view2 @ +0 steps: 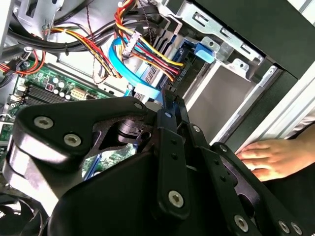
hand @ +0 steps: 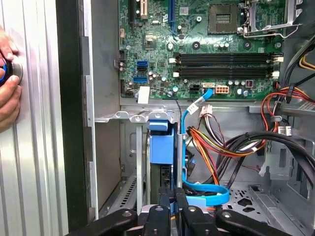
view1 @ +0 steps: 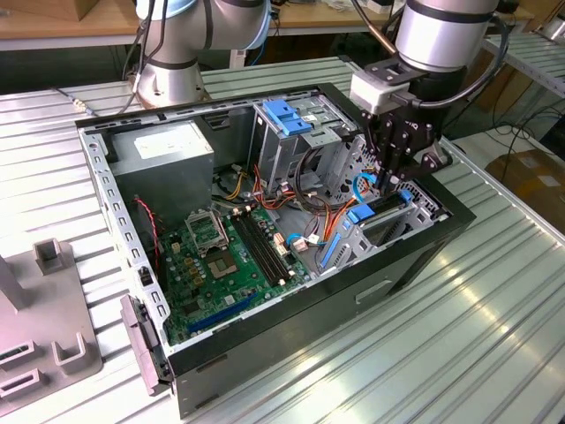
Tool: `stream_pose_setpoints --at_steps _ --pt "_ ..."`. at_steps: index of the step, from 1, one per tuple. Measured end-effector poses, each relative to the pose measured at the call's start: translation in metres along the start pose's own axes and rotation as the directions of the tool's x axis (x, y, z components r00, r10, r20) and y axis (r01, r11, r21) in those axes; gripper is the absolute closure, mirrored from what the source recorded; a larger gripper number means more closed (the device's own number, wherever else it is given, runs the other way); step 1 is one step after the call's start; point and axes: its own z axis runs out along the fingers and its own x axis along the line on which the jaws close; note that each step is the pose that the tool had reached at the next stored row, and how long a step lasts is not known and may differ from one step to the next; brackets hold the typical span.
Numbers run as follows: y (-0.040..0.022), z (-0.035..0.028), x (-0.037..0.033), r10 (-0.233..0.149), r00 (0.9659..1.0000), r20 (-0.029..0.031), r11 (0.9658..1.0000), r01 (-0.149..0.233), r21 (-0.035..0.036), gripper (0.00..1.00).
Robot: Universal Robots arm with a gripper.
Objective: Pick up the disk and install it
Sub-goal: 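Insert the second disk wire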
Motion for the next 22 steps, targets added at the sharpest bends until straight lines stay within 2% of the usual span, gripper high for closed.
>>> stream_pose_setpoints --at_steps 4,17,19,22 --pt "0.0038 0.0008 0.002 -0.004 1.0 0.0005 0.9999 0.004 0.0126 0.84" --pt "0.004 0.0007 0.0021 -0.009 1.0 0.0016 0.9999 0.009 0.0143 0.84" --pt "0.0041 0.0008 0.0022 -0.009 1.0 0.0041 0.9998 0.009 0.0149 0.84" --pt "0.0043 0.0011 0.0022 -0.008 0.9999 0.0115 0.9998 0.007 0.0202 0.84"
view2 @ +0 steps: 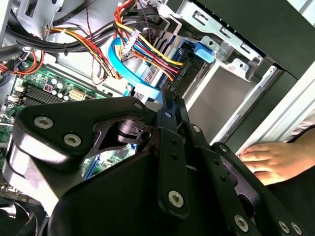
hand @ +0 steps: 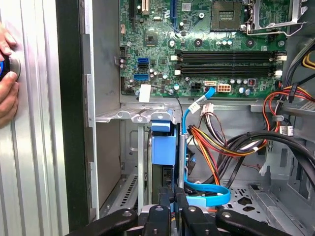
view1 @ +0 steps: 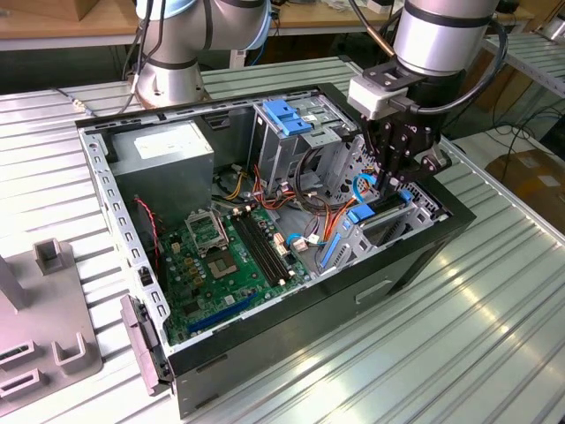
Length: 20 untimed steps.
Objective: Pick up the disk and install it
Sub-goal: 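Insert the second disk wire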
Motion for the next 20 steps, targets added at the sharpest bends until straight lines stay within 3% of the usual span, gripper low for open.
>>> stream_pose_setpoints --at_steps 2,5,8,12,16,20 --pt "0.0 0.0003 0.0003 0.001 1.0 0.0049 1.0 -0.001 0.0018 0.84" --pt "0.0003 0.0014 0.0024 0.003 0.9998 0.0175 1.0 -0.003 0.0036 0.84" --pt "0.0006 0.0037 0.0082 0.006 0.9992 0.0395 1.0 -0.006 0.0058 0.84" --pt "0.0009 0.0058 0.0113 0.008 0.9986 0.0531 0.9999 -0.008 0.0092 0.84" --pt "0.0011 0.0076 0.013 0.011 0.9974 0.0717 0.9999 -0.012 0.0128 0.84" --pt "0.0013 0.0091 0.0152 0.011 0.9969 0.0782 0.9998 -0.012 0.0131 0.84"
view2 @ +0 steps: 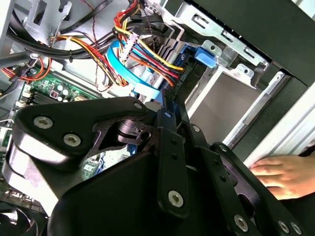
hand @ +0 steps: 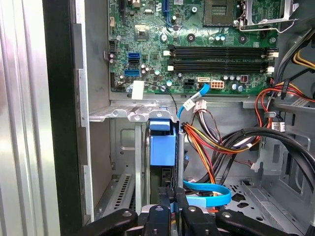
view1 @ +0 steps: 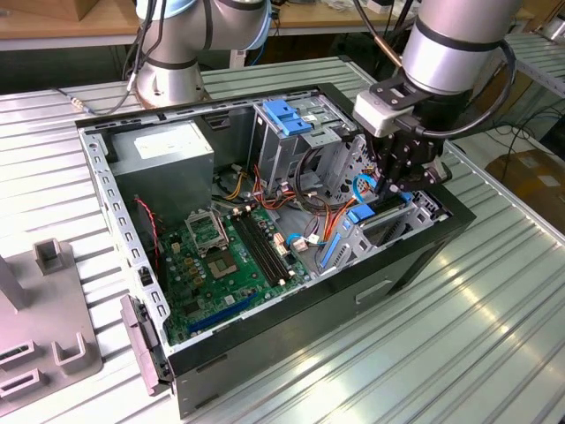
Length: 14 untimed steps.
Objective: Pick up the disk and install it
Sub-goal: 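Insert the second disk wire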
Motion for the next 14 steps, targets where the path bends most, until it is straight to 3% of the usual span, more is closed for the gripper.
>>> stream_pose_setpoints --at_steps 4,6,7,9,14 --pt "0.0001 0.0005 0.0033 0.001 1.0 0.0073 1.0 -0.001 0.0003 0.84" --pt "0.0001 0.0006 0.0043 0.002 0.9999 0.0142 1.0 -0.002 0.0003 0.84" --pt "0.0003 0.0011 0.0074 0.006 0.9991 0.0419 1.0 -0.006 0.0004 0.84" --pt "0.0008 0.0053 0.0081 0.006 0.9991 0.0419 1.0 -0.006 0.0005 0.84" --pt "0.0007 0.0046 0.0081 0.006 0.9991 0.0426 1.0 -0.006 0.0005 0.84"
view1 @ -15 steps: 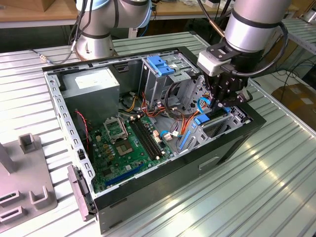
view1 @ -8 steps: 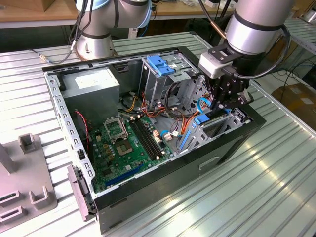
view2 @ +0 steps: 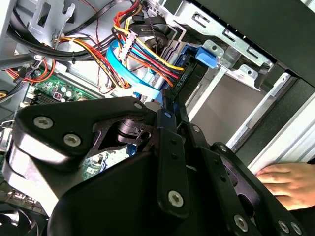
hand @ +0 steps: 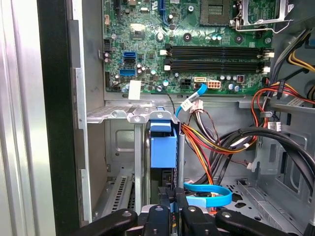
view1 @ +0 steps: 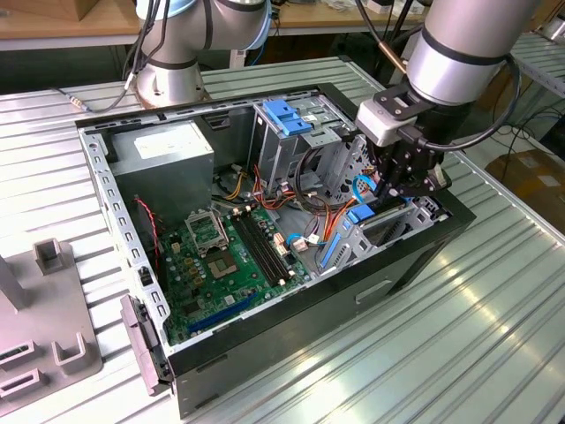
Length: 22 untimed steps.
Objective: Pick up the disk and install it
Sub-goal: 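Insert the second disk wire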
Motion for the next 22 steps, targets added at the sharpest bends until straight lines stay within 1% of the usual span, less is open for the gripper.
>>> stream_pose_setpoints --at_steps 10,15,16,17,18,19,22 --pt "-0.0001 -0.0003 -0.0002 0.0 1.0 -0.0003 1.0 0.0 -0.0001 0.84" --pt "0.0 -0.0002 -0.0005 0.0 1.0 0.0009 1.0 0.0 -0.0001 0.84" --pt "0.0 -0.0001 -0.0004 0.001 1.0 0.007 1.0 -0.001 0.0 0.84" --pt "0.0001 -0.0002 -0.0003 0.002 0.9999 0.0113 1.0 -0.002 0.0 0.84" --pt "0.0 -0.0002 -0.0002 0.002 0.9999 0.014 1.0 -0.002 0.0 0.84" --pt "0.0 -0.0002 -0.0002 0.002 0.9999 0.0156 1.0 -0.002 0.0 0.84" --pt "0.0 -0.0002 0.0 0.002 0.9999 0.0158 1.0 -0.002 0.0 0.84"
